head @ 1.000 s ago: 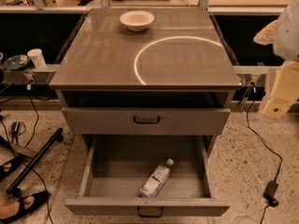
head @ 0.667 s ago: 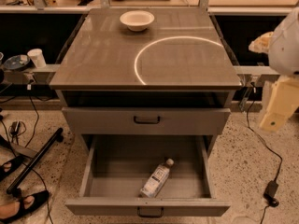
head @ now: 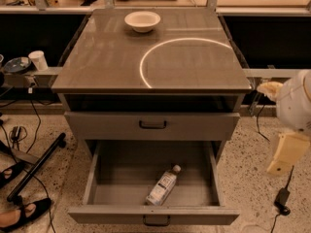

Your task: Pick blue plastic bottle from middle drawer and place on counter

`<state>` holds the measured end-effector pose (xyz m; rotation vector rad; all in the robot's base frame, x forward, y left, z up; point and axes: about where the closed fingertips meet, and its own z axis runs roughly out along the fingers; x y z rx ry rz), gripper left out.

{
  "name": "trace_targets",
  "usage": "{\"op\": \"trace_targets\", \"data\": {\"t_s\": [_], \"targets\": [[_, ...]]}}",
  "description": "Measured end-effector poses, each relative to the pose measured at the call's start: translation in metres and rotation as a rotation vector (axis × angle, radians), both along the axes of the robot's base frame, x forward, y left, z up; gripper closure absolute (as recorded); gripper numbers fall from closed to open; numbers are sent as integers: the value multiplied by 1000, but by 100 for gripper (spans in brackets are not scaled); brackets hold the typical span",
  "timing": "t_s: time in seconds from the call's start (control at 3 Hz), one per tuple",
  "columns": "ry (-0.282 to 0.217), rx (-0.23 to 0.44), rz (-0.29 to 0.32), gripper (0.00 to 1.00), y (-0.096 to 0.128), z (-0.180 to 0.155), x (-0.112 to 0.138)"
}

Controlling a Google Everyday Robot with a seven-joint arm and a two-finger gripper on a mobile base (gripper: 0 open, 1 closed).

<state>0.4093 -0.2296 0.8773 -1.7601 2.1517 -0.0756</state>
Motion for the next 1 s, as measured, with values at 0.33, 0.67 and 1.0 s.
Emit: {"op": "trace_targets", "data": {"t_s": [0.33, 0.67, 1.0], "targets": [[12, 18, -23, 0, -10, -38, -5], [23, 31, -32, 0, -12, -72, -7], [33, 49, -36, 0, -14, -109, -15]]}}
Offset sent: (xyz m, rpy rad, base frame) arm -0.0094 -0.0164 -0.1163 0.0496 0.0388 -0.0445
